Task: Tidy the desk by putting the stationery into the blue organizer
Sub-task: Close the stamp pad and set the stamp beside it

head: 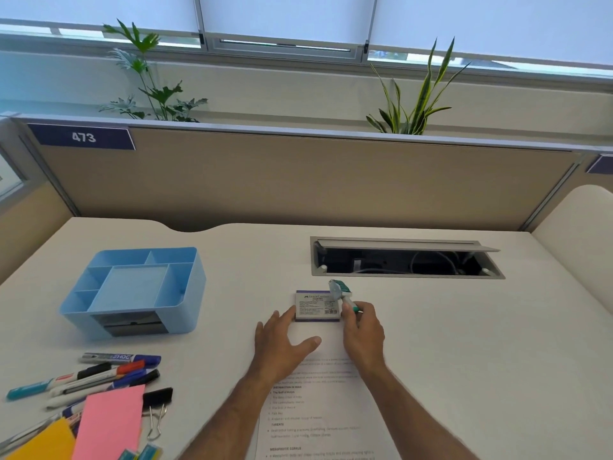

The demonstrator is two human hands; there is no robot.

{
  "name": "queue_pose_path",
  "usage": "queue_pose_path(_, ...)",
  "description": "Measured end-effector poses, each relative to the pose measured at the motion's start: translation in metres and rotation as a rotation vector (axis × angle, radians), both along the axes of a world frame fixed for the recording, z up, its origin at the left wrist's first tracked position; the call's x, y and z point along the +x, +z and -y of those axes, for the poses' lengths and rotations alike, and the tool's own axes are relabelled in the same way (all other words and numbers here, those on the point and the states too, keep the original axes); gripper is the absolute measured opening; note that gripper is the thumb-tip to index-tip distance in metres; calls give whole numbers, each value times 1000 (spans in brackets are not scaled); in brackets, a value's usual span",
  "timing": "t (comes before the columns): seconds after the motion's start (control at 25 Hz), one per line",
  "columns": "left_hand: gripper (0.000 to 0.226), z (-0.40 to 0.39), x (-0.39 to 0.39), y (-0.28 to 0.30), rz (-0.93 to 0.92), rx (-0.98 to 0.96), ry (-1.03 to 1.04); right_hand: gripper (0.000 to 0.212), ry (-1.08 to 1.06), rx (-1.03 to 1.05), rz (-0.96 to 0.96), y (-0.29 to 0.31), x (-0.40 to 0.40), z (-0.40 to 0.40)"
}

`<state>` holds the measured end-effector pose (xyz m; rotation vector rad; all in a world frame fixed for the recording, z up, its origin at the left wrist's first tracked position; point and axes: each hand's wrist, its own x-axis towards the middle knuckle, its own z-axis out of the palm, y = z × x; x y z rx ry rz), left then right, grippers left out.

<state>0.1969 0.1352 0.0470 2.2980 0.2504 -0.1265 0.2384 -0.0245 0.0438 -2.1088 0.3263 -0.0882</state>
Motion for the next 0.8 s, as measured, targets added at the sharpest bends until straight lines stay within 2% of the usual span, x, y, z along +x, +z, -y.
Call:
queue_pose_path(0.16,80,1,-1,1,8,-27,-6,22,-12,16,29,-1,-5,-4)
queue_pose_path(0.32,72,5,-3,11,121,-53,74,24,-40,74,59,2,-6,-5)
queue_pose_path(0.44,75,11,0,18,207,-44,137,23,-65,103,73,7,0,-6)
queue_pose_path(0.64,83,14,23,26,241,-34,144,23,-90,121,133,26,26,-9)
queue_pose_path(0.8,89,8,45,25,167,-69,109,27,-66,227,147,42,44,-8)
